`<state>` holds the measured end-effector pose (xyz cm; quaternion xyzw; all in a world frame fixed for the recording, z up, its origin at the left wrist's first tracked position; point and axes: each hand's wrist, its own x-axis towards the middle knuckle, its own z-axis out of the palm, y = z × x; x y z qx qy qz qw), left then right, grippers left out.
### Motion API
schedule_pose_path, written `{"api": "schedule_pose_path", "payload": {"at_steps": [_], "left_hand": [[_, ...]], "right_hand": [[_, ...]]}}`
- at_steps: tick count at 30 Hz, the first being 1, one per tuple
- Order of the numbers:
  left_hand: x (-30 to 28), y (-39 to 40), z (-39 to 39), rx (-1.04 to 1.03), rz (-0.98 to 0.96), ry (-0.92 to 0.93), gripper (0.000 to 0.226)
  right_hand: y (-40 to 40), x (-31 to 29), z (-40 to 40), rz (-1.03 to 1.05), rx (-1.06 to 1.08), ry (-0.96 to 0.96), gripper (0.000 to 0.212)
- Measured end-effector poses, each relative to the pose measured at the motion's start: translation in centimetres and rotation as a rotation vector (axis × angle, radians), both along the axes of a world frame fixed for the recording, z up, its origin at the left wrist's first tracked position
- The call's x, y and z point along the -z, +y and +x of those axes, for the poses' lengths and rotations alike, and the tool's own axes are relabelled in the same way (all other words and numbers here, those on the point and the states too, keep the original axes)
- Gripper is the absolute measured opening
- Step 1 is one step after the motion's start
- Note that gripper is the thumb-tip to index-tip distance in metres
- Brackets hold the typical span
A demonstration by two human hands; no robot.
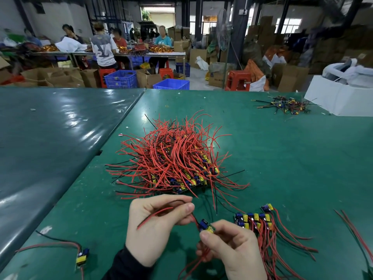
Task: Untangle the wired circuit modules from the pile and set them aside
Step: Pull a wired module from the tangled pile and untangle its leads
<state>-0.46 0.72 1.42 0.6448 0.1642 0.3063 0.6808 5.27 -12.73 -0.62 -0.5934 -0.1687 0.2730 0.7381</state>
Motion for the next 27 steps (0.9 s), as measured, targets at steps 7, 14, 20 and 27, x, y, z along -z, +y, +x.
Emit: {"api": "schedule_pose_path", "payload": {"at_steps": [7, 14, 20, 27], "left_hand": [[-1.3, 2.0, -0.9, -0.144, -0.017, -0.084, 0.012], [-1.3, 0.4, -0.8, -0.016, 0.077, -0.077, 0.009], [-1.4, 0.9, -0.8, 0.114, 0.023, -0.033, 0.027], [0.9, -1.3, 0.7, 0.137, -0.163, -0.008, 0.037]], "right_hand": [[-0.1, 0.3, 0.3, -0.014, -0.093, -0.021, 0.020], [-0.8, -0.3, 2.1, -0.114, -0.459, 0.056, 0.023], [-0.6, -0.3, 1.4, -0.121, -0.471, -0.071, 0.027], [-0.7, -0.6, 2.0, -0.033, -0.301, -0.019, 0.018]]}}
